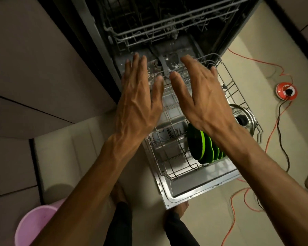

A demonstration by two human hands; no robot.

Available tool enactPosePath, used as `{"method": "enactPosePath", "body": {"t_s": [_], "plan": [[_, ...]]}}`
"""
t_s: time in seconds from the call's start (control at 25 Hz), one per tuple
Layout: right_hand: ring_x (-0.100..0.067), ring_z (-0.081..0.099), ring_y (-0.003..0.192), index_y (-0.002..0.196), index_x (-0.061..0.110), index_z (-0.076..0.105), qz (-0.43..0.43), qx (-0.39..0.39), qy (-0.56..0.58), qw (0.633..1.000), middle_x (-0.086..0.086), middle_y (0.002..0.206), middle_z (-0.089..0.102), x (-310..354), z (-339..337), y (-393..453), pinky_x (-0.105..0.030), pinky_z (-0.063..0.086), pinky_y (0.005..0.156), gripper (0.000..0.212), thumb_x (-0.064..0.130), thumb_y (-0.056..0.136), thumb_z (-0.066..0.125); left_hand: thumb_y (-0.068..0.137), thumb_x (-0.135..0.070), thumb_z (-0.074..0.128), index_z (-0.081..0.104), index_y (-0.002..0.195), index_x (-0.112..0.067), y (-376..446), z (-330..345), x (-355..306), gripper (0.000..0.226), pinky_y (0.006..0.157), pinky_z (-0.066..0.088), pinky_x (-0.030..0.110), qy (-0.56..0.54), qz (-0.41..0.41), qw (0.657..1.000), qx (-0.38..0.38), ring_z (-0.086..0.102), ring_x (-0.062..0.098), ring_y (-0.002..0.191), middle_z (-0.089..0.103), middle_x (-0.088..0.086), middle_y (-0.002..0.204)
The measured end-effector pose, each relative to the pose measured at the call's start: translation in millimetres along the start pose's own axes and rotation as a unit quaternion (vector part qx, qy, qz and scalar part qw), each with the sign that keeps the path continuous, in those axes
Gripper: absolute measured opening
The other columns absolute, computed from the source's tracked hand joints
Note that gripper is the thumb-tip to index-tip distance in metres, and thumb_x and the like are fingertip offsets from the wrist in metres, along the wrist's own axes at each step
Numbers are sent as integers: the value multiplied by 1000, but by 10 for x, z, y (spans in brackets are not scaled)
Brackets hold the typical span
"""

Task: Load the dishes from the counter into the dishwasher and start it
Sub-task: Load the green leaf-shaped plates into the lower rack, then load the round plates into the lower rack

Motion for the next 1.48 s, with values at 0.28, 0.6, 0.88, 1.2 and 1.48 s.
{"method": "enactPosePath", "body": {"t_s": [0.28,0.6,0.88,1.2,1.48], "plan": [[-17,26,147,150,10,31,-69,-7,4,998,-7,156,34,957,-246,282,-49,10,122,61,50,104,27,103,-43,29,14,155,-8,108,-1054,24,64,123,7,34,5,-7,999,-53,-2,18,151,7,7,164],[-18,29,145,149,12,33,-164,-24,36,986,-7,154,38,2558,-525,813,-52,16,121,60,50,103,29,100,-44,32,17,155,-11,249,-2768,143,66,122,13,30,26,-20,990,-134,5,16,151,11,5,163],[-20,31,144,147,13,35,-235,-44,61,969,-8,152,40,3925,-740,1165,-52,17,120,56,48,103,30,105,-35,36,20,154,-8,401,-4197,207,59,119,23,46,26,-25,977,-210,15,24,150,18,11,162],[-20,27,146,149,11,35,-278,-46,68,957,-9,156,34,5272,-819,1263,-48,10,122,59,47,103,32,105,-41,30,16,155,-12,281,-5375,358,60,122,15,35,27,-42,971,-234,7,17,150,13,4,163],[-17,29,145,149,14,34,-332,-47,93,937,-5,154,37,6196,-823,1190,-48,12,122,57,48,103,31,104,-42,29,14,155,-14,-21,-6151,440,61,115,6,21,48,-62,963,-258,2,12,150,11,1,164]]}}
Point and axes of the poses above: each hand's wrist, its own y-axis towards the middle knuckle, its own z-axis out of the palm, x = y × z, the point moved 6 cm from there along y, towards the middle knuckle
